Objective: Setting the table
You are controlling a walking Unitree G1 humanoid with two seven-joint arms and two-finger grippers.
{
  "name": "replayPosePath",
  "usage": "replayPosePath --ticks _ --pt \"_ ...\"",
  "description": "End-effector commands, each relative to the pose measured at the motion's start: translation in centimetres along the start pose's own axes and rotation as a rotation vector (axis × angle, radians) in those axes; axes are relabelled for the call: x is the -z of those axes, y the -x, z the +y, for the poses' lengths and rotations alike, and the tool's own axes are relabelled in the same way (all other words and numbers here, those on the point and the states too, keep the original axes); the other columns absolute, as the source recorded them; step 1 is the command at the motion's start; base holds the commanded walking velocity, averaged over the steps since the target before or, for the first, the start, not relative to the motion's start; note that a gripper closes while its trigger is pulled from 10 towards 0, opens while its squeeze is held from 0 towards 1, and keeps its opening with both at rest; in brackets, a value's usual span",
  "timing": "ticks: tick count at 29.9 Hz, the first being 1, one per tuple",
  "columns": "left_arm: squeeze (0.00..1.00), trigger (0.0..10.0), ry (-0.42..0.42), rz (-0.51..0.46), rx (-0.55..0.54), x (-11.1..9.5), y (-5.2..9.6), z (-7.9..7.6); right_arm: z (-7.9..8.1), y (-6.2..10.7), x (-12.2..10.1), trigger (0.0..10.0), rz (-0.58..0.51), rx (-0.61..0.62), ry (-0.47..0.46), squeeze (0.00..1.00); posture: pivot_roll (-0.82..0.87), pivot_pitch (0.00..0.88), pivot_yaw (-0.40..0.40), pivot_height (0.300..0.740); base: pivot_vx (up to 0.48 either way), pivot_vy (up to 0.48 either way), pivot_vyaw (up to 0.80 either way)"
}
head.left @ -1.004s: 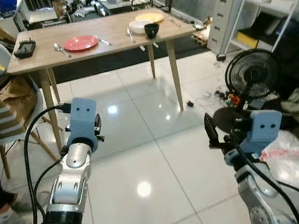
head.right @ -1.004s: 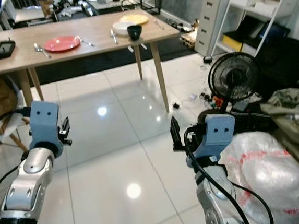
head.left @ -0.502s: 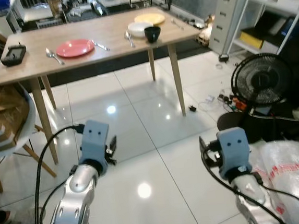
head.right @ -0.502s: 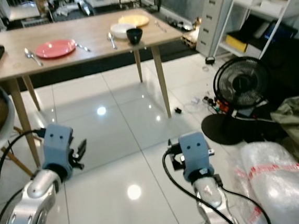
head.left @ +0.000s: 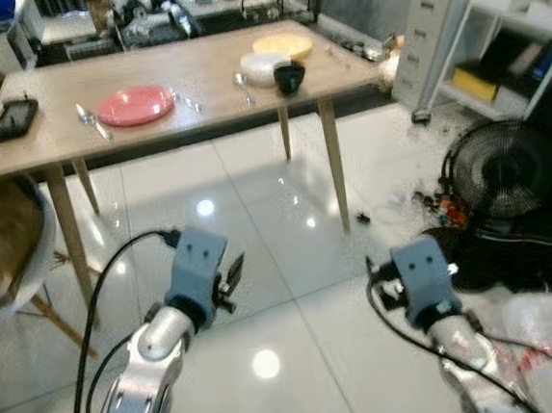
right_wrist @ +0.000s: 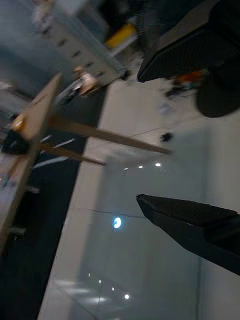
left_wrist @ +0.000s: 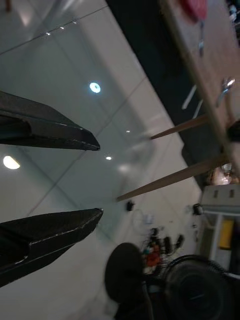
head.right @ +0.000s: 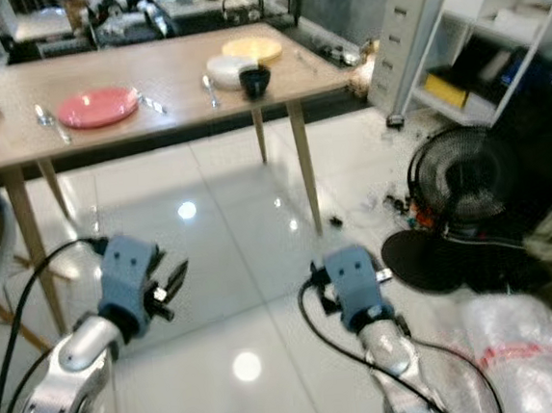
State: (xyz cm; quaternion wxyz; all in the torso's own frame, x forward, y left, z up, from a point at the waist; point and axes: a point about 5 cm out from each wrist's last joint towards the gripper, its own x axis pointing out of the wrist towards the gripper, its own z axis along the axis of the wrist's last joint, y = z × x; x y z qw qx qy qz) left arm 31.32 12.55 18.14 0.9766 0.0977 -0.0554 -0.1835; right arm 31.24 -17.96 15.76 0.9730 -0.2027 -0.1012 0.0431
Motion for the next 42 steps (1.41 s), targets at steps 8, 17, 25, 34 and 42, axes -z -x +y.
replayPosePath --ticks 8,17,25,34,42 --pt "0.00 10.0 0.007 0.019 -0.003 0.4 0.5 0.6 -0.7 0.0 1.0 10.0 0.027 -0.026 0.007 0.00 0.06 0.097 0.060 0.740 0.480 0.000 0.00" --pt "0.00 10.0 0.000 0.006 -0.009 0.1 0.3 0.8 -1.8 -0.3 1.8 10.0 0.095 0.101 -0.217 0.00 0.07 0.088 0.064 0.740 0.480 0.000 0.00" --pt "0.00 10.0 -0.004 0.007 -0.006 0.1 0.2 0.9 -1.7 -0.4 1.9 10.0 0.097 0.100 -0.249 0.00 0.07 0.088 0.068 0.740 0.480 0.000 -0.55" --pt "0.00 10.0 -0.006 0.010 -0.007 0.1 0.2 0.9 -1.7 -0.6 1.8 10.0 0.099 0.101 -0.254 0.00 0.07 0.090 0.069 0.740 0.480 0.000 -0.78" --pt "0.00 10.0 -0.009 0.010 -0.010 0.1 0.1 1.0 -1.7 -0.7 1.7 10.0 0.088 0.099 -0.256 0.00 0.07 0.090 0.071 0.740 0.480 0.000 -0.56"
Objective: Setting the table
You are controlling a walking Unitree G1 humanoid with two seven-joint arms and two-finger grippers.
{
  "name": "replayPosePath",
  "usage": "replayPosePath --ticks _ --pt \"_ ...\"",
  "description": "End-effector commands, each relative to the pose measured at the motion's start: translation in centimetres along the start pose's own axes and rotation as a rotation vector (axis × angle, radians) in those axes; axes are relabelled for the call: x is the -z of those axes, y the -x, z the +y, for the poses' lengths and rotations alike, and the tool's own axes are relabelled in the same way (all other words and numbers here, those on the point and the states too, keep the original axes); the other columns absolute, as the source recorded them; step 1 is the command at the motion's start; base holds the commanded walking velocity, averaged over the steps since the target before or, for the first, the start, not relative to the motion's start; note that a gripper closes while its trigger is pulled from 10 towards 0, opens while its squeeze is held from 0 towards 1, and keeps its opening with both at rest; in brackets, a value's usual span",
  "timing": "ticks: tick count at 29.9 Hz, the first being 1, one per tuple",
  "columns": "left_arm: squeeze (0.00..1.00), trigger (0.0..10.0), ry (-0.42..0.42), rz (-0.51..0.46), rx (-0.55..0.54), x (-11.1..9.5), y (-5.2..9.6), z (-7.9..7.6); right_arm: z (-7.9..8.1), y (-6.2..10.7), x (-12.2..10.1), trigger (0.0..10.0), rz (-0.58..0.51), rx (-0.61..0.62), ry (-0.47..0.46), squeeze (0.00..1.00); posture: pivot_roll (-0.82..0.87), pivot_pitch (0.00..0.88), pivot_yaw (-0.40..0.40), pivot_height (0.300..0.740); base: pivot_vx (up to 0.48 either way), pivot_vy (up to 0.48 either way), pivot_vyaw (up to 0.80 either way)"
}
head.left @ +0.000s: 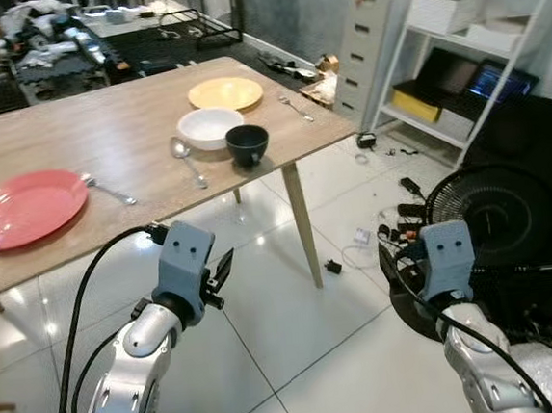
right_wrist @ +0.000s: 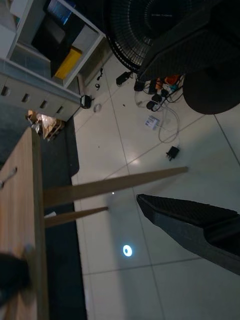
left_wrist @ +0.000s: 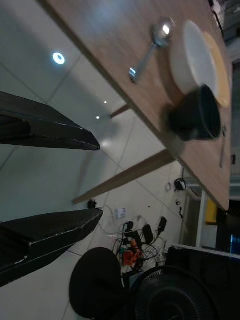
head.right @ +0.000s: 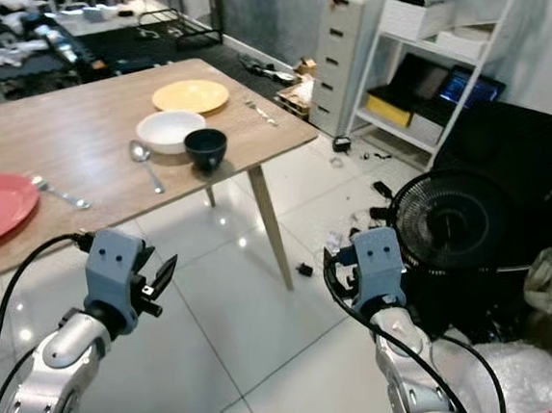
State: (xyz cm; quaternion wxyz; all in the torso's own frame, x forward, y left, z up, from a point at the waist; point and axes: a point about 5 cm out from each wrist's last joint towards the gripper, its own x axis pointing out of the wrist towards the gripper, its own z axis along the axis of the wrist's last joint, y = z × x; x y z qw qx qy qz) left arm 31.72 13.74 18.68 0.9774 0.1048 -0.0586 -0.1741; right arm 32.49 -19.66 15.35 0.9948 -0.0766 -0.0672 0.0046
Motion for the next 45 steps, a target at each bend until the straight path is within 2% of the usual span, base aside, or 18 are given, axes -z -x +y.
replayPosePath --ticks 1,4,11,15,16,17,19,21,22,28,30,31,32,38,40,42,43,45 --pt "0.00 10.0 0.007 0.012 0.009 0.3 0.1 -0.3 -0.3 0.2 0.3 10.0 0.011 0.012 -0.006 0.00 0.07 0.090 0.071 0.740 0.480 0.000 0.00" --pt "0.00 10.0 0.005 0.012 0.006 0.3 0.1 -0.3 -0.1 0.1 0.0 10.0 -0.005 -0.005 -0.016 0.00 0.07 0.092 0.071 0.740 0.480 0.000 0.00" --pt "0.00 10.0 -0.016 0.006 -0.026 0.2 0.0 0.2 3.2 0.3 -1.9 10.0 -0.084 -0.225 -0.156 0.00 0.08 0.096 0.073 0.740 0.480 0.000 0.00" --pt "0.00 10.0 -0.026 0.006 -0.035 0.1 0.0 0.3 3.8 0.4 -2.2 10.0 -0.093 -0.259 -0.170 0.00 0.08 0.097 0.073 0.740 0.480 0.000 0.00" --pt "0.00 10.0 -0.039 0.008 -0.063 0.2 0.0 0.6 5.1 0.7 -2.7 10.0 -0.104 -0.335 -0.203 0.00 0.09 0.099 0.073 0.740 0.480 0.000 0.00" --pt "0.00 10.0 -0.039 0.008 -0.063 0.2 0.0 0.6 5.1 0.7 -2.7 10.0 -0.104 -0.335 -0.203 0.00 0.09 0.099 0.073 0.740 0.480 0.000 0.00" --pt "0.00 10.0 -0.069 0.018 -0.142 0.3 0.0 1.5 7.8 1.6 -3.6 10.0 -0.114 -0.481 -0.260 0.00 0.09 0.101 0.070 0.740 0.480 0.000 0.00" --pt "0.00 10.0 -0.069 0.018 -0.142 0.3 0.0 1.5 7.8 1.6 -3.6 10.0 -0.114 -0.481 -0.260 0.00 0.09 0.101 0.070 0.740 0.480 0.000 0.00" --pt "0.00 10.0 -0.083 0.023 -0.181 0.3 0.1 1.9 8.7 1.9 -3.8 10.0 -0.113 -0.521 -0.285 0.00 0.09 0.101 0.070 0.740 0.480 0.000 0.00" --pt "0.00 10.0 -0.109 0.025 -0.254 0.3 0.2 2.8 10.4 2.6 -4.0 10.0 -0.099 -0.610 -0.375 0.00 0.10 0.103 0.068 0.740 0.480 0.000 0.00" --pt "0.00 10.0 -0.114 0.024 -0.282 0.1 0.4 3.1 11.2 3.4 -4.3 10.0 -0.085 -0.702 -0.426 0.00 0.10 0.104 0.070 0.740 0.397 0.000 0.00" --pt "0.00 10.0 -0.114 0.024 -0.282 0.1 0.4 3.1 11.2 3.4 -4.3 10.0 -0.085 -0.702 -0.426 0.00 0.10 0.104 0.070 0.740 0.315 0.000 0.00" --pt "0.00 10.0 -0.119 0.023 -0.302 0.0 0.5 3.3 11.6 4.2 -4.3 10.0 -0.065 -0.773 -0.433 0.00 0.10 0.104 0.070 0.740 0.000 0.000 0.00" --pt "0.00 10.0 -0.150 0.010 -0.361 -0.3 0.8 3.7 12.3 5.3 -3.8 10.0 -0.014 -0.805 -0.429 0.00 0.10 0.107 0.071 0.740 0.000 0.000 0.00" --pt "0.00 10.0 -0.157 0.010 -0.400 -0.3 0.9 4.2 12.7 5.3 -3.2 10.0 0.007 -0.773 -0.414 0.00 0.10 0.107 0.071 0.740 0.000 0.000 0.00" --pt "0.00 10.0 -0.159 0.007 -0.486 -0.5 1.3 5.8 13.6 4.7 -1.9 10.0 0.060 -0.676 -0.375 0.00 0.10 0.107 0.071 0.740 0.000 0.000 0.00" --pt "0.00 10.0 -0.159 0.001 -0.501 -0.8 1.4 6.5 14.0 4.4 -1.4 10.0 0.081 -0.632 -0.358 0.00 0.10 0.107 0.071 0.740 0.000 0.000 0.00" --pt "0.00 10.0 -0.157 -0.002 -0.500 -1.0 1.5 6.8 14.2 4.3 -1.3 10.0 0.090 -0.615 -0.347 0.00 0.10 0.107 0.071 0.740 0.000 0.000 0.00"
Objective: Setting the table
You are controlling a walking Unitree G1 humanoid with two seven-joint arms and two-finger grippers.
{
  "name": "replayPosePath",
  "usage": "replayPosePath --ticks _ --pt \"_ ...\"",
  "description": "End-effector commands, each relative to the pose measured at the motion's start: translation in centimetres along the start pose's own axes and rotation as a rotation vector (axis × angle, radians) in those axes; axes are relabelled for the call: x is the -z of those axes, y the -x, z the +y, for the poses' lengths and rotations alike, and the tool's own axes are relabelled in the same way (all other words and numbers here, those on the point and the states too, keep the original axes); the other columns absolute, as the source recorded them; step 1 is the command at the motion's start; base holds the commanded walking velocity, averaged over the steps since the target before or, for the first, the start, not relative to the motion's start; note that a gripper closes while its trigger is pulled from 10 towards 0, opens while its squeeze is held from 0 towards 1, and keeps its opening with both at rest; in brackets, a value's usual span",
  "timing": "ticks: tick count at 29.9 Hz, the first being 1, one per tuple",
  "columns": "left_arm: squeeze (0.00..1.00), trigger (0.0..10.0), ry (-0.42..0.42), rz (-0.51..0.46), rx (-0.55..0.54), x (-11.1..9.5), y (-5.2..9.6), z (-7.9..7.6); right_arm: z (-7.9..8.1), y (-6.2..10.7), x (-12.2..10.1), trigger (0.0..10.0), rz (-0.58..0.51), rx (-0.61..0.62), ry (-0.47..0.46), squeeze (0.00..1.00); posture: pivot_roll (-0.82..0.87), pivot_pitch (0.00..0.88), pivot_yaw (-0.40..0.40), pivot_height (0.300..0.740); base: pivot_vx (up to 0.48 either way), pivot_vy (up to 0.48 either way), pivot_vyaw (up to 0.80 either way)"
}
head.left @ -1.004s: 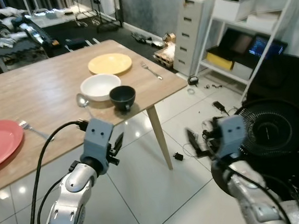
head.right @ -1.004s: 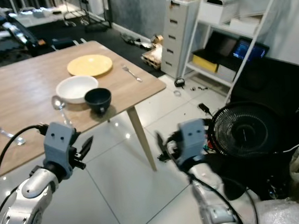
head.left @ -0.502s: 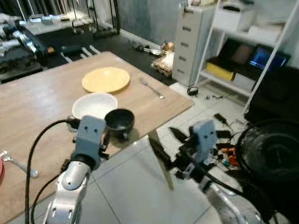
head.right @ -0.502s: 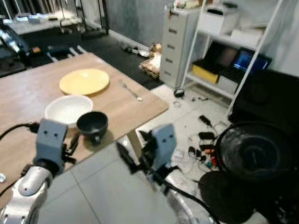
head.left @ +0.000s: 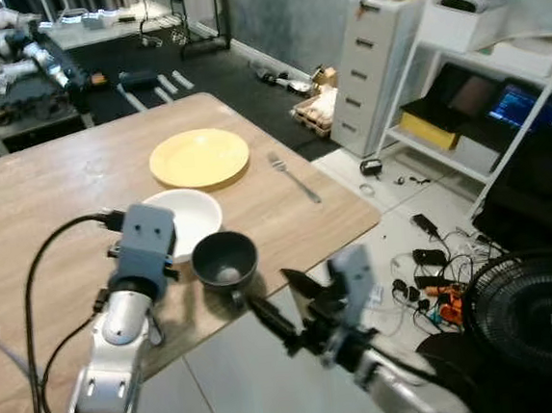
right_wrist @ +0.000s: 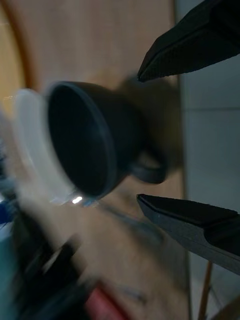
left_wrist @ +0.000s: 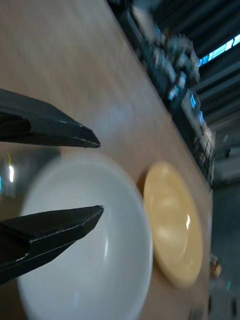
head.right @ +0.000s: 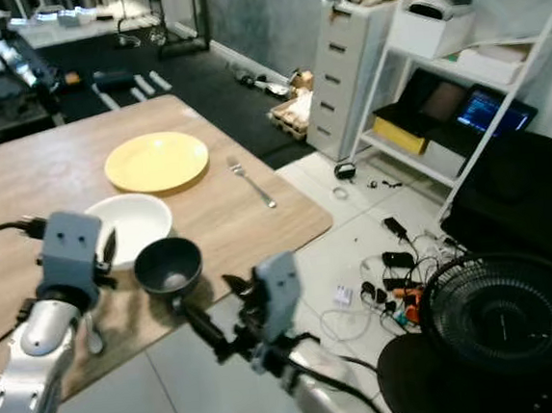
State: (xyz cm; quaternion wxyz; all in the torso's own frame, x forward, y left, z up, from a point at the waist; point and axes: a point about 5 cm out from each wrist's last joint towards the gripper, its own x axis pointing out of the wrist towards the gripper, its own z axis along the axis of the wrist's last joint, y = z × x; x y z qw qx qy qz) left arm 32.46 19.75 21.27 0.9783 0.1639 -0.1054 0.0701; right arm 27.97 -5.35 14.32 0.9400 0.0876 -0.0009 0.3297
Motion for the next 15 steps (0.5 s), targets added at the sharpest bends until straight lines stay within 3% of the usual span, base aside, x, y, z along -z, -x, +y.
replayPosePath --ticks 1,10,15 --pt "0.00 10.0 0.019 0.012 0.004 0.2 -0.1 1.1 0.0 -0.3 0.6 10.0 0.026 0.054 0.017 0.00 0.12 0.109 0.071 0.740 0.000 0.000 0.00" --pt "0.00 10.0 0.013 -0.002 0.030 -0.2 -0.4 2.5 0.9 -0.9 1.1 10.0 0.050 0.110 0.051 0.00 0.14 0.106 0.069 0.740 0.000 0.000 0.00" --pt "0.00 10.0 0.010 0.004 0.050 0.0 -0.1 2.2 1.3 -1.5 1.1 10.0 0.045 0.127 0.045 0.00 0.14 0.097 0.069 0.740 0.000 0.000 0.00"
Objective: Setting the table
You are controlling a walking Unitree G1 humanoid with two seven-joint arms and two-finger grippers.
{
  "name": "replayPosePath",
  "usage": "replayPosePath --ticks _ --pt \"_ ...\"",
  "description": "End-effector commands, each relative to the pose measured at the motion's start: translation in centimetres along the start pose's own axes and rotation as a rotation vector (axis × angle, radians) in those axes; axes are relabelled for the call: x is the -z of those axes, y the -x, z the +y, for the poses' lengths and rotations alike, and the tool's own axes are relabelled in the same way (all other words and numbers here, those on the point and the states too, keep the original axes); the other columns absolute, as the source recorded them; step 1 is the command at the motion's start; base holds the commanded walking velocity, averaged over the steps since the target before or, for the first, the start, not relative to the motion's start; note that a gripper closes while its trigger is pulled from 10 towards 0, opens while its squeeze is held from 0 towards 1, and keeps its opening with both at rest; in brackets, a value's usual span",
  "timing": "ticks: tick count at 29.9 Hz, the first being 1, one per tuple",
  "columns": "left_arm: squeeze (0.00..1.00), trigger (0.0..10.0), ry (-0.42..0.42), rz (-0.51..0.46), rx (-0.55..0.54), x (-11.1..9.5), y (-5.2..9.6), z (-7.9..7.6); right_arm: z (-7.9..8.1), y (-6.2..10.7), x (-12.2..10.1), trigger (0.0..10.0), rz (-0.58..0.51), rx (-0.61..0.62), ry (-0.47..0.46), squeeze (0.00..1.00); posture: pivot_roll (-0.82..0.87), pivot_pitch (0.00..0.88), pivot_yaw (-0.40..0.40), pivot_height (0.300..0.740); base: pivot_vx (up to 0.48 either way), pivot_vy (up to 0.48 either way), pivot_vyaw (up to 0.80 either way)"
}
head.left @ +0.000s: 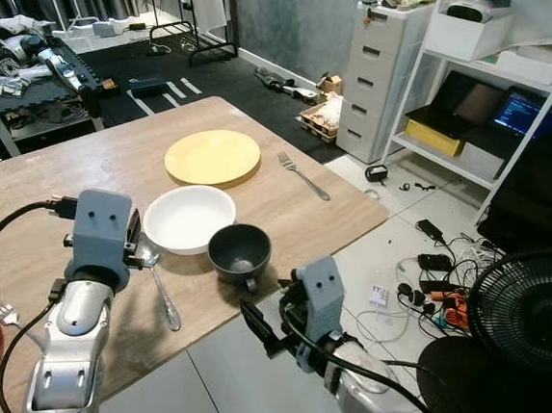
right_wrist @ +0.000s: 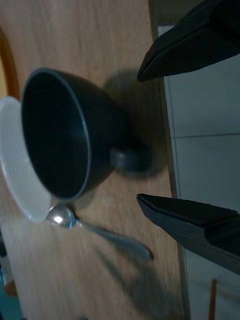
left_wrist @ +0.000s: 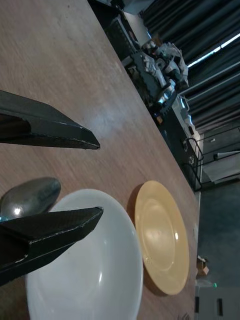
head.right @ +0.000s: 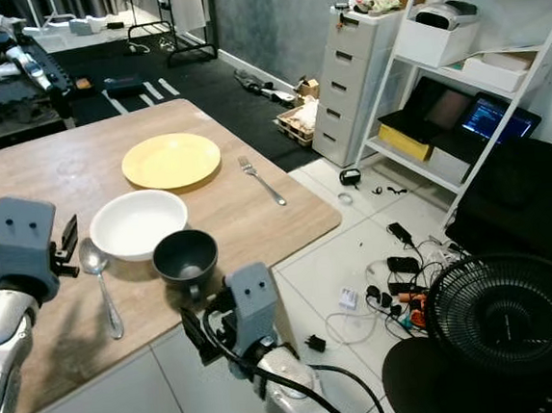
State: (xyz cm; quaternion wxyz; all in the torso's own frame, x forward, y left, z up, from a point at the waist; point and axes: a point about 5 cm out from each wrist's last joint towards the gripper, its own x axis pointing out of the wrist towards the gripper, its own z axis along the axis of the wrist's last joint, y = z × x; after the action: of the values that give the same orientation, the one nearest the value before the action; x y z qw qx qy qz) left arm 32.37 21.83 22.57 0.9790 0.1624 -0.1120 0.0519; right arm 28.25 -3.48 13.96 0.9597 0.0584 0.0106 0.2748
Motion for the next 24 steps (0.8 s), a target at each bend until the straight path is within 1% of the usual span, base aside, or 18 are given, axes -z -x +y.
replayPosePath --ticks 1,2,3,5,6,7,13,16,18,19,20,21,22,23,24 --pt "0.00 10.0 0.002 0.023 0.016 0.5 0.3 -0.2 0.2 -0.2 0.5 10.0 0.014 0.009 -0.005 0.00 0.14 0.097 0.069 0.740 0.000 0.000 0.00" --pt "0.00 10.0 0.001 0.025 0.023 0.6 0.4 -0.3 0.6 -0.5 0.4 10.0 0.008 -0.010 -0.011 0.00 0.15 0.095 0.067 0.740 0.000 0.000 0.00" --pt "0.00 10.0 0.001 0.025 0.023 0.6 0.4 -0.3 0.6 -0.5 0.4 10.0 0.008 -0.010 -0.011 0.00 0.15 0.095 0.067 0.740 0.000 0.000 0.00" --pt "0.00 10.0 0.001 0.027 0.027 0.6 0.4 -0.3 1.2 -1.3 0.5 10.0 0.012 -0.025 0.005 0.00 0.16 0.091 0.064 0.740 0.000 0.000 0.00" --pt "0.00 10.0 0.001 0.027 0.027 0.6 0.4 -0.3 1.2 -1.3 0.5 10.0 0.012 -0.025 0.005 0.00 0.16 0.091 0.064 0.740 0.000 0.000 0.00" --pt "0.00 10.0 0.000 0.028 0.026 0.6 0.4 -0.2 1.5 -1.9 0.8 10.0 0.024 -0.026 0.025 0.00 0.17 0.090 0.060 0.740 0.000 0.000 0.00" --pt "0.00 10.0 -0.003 0.034 0.019 0.6 0.6 0.0 2.0 -2.9 0.6 10.0 0.016 -0.033 0.014 0.00 0.18 0.089 0.056 0.740 0.000 0.000 0.00" --pt "0.00 10.0 -0.003 0.036 0.017 0.6 0.7 0.0 1.8 -3.3 0.6 10.0 0.016 -0.004 0.031 0.00 0.19 0.090 0.054 0.740 0.000 0.000 0.00" --pt "0.00 10.0 -0.001 0.039 0.015 0.7 0.7 0.0 0.6 -3.7 0.8 10.0 0.039 0.096 0.058 0.00 0.19 0.090 0.053 0.740 0.000 0.000 0.00" --pt "0.00 10.0 -0.001 0.039 0.015 0.7 0.7 0.0 0.6 -3.7 0.8 10.0 0.039 0.096 0.058 0.00 0.19 0.090 0.053 0.740 0.000 0.000 0.00" --pt "0.00 10.0 0.000 0.040 0.014 0.7 0.8 0.0 -0.1 -3.7 0.7 8.3 0.041 0.141 0.062 0.00 0.19 0.091 0.053 0.740 0.000 0.000 0.00" --pt "0.00 10.0 0.002 0.041 0.013 0.7 0.8 0.0 -0.7 -3.8 0.7 4.9 0.039 0.175 0.068 0.00 0.19 0.090 0.052 0.740 0.000 0.000 0.00" --pt "0.00 10.0 0.005 0.044 0.013 0.7 0.8 -0.1 -1.5 -3.7 0.4 3.6 0.026 0.209 0.073 0.00 0.19 0.090 0.052 0.740 0.000 0.000 0.00" --pt "0.00 10.0 0.006 0.045 0.013 0.8 0.9 -0.1 -1.7 -3.7 0.3 3.0 0.020 0.218 0.075 0.00 0.19 0.090 0.052 0.740 0.000 0.000 0.00" --pt "0.00 10.0 0.006 0.045 0.013 0.8 0.9 -0.1 -1.7 -3.7 0.3 3.0 0.020 0.218 0.075 0.00 0.19 0.090 0.052 0.740 0.000 0.000 0.00"
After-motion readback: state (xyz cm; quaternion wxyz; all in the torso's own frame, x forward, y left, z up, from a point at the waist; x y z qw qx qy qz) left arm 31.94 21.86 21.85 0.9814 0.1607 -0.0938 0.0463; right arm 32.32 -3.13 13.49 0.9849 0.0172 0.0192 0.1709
